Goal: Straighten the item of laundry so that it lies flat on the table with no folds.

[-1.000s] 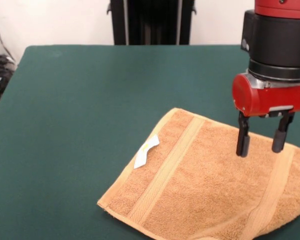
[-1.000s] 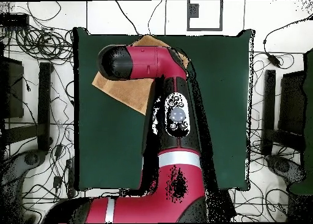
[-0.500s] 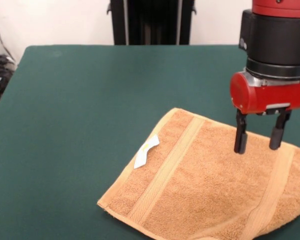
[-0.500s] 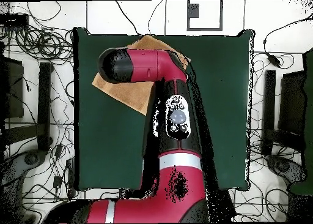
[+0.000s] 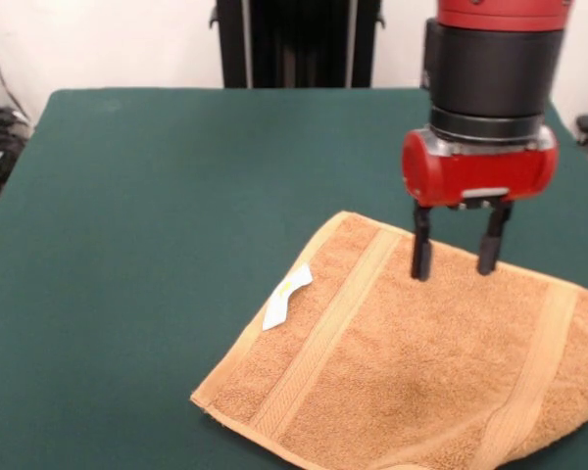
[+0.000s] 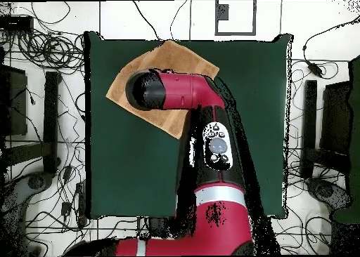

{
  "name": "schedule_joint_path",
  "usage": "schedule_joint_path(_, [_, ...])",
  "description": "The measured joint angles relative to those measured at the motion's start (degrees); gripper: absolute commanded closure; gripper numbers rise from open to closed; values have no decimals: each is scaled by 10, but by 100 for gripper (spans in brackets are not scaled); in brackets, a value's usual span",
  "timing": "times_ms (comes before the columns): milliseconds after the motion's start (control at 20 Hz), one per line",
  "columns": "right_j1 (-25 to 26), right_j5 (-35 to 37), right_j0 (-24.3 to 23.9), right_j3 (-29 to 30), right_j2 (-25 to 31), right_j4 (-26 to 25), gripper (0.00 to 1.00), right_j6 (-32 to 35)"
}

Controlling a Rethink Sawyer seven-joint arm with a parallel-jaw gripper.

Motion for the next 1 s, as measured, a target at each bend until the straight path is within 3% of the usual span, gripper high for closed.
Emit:
schedule_joint_path(450, [-22, -49, -34, 71, 0, -1, 0, 0])
schedule_joint_path(1000, [-33, -79, -51, 116, 2, -2, 0, 0])
